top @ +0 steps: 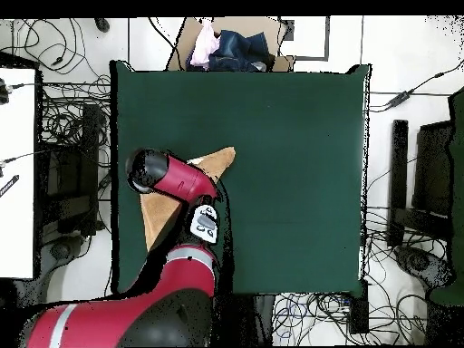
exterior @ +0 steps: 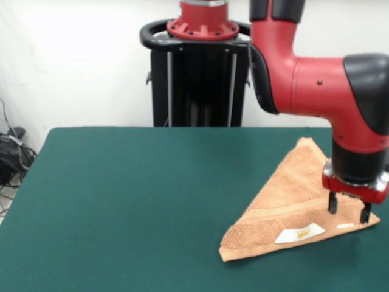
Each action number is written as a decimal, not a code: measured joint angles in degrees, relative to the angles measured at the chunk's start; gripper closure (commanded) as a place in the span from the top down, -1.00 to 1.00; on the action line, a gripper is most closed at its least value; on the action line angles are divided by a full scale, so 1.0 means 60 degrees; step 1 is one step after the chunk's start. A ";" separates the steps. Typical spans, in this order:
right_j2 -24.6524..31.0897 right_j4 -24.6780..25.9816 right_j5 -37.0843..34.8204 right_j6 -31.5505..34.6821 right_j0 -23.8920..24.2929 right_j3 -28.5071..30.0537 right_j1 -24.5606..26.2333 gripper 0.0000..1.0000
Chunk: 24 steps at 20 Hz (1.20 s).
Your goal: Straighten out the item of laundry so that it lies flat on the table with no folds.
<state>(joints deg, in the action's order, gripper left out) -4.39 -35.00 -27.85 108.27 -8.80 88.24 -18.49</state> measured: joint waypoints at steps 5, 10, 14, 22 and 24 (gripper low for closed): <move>0.0033 -0.0011 0.0555 0.0000 -0.0273 -0.0117 0.0337 1.00; 0.0034 -0.0031 0.0577 0.0000 -0.0291 -0.0131 0.0337 1.00; 0.0037 -0.0043 0.0577 0.0000 -0.0289 -0.0131 0.0337 1.00; 0.0060 -0.0065 0.0580 0.0000 -0.0266 -0.0131 0.0344 1.00; 0.0063 -0.0065 0.0577 0.0000 -0.0263 -0.0131 0.0345 1.00</move>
<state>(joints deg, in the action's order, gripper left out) -4.01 -35.39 -24.38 108.27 -10.37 87.45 -16.42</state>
